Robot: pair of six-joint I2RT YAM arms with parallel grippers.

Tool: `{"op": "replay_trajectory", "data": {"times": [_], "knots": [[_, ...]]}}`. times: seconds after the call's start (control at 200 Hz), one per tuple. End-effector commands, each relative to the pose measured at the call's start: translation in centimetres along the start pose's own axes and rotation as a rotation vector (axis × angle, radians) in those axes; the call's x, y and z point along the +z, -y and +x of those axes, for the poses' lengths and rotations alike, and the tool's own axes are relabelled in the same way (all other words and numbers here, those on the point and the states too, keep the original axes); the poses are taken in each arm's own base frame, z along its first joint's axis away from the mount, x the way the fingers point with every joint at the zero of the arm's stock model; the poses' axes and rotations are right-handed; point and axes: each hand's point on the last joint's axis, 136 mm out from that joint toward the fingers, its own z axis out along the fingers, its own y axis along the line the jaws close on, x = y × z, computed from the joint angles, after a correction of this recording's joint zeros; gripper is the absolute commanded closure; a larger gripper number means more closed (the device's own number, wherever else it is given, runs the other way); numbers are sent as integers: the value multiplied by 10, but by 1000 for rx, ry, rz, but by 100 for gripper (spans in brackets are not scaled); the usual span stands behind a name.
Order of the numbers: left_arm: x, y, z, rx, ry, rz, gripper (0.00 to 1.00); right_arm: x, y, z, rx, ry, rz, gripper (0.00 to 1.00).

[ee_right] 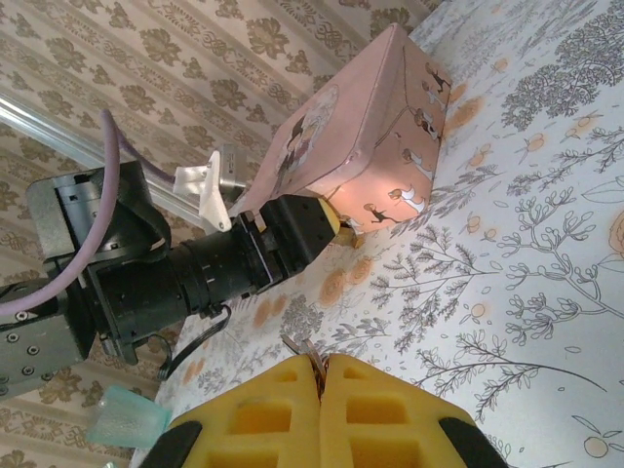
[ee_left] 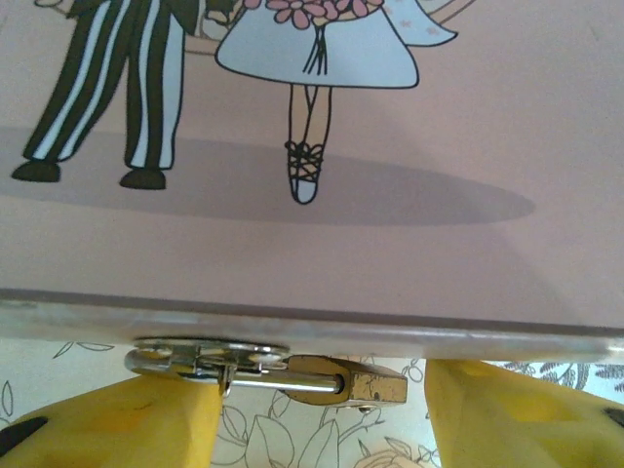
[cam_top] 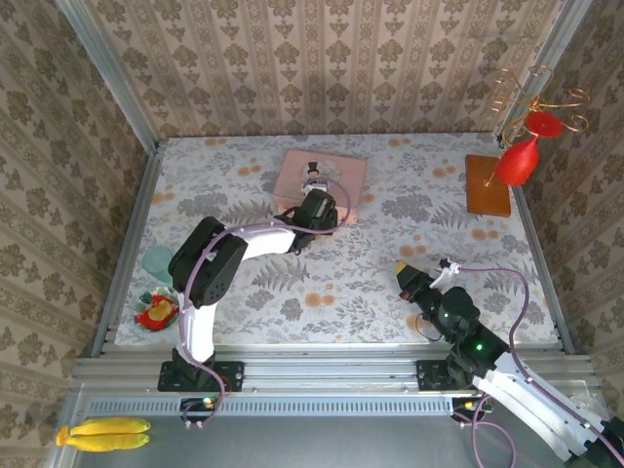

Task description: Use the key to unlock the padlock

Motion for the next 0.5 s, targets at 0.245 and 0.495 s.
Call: {"op": "replay_trajectory", "data": {"times": [0.245, 0.495], "knots": [[3, -35, 27, 49, -84, -146, 51, -1, 14, -1, 16, 26, 52, 100], [-6, -31, 23, 74, -4, -118, 67, -2, 13, -3, 16, 31, 52, 100]]}}
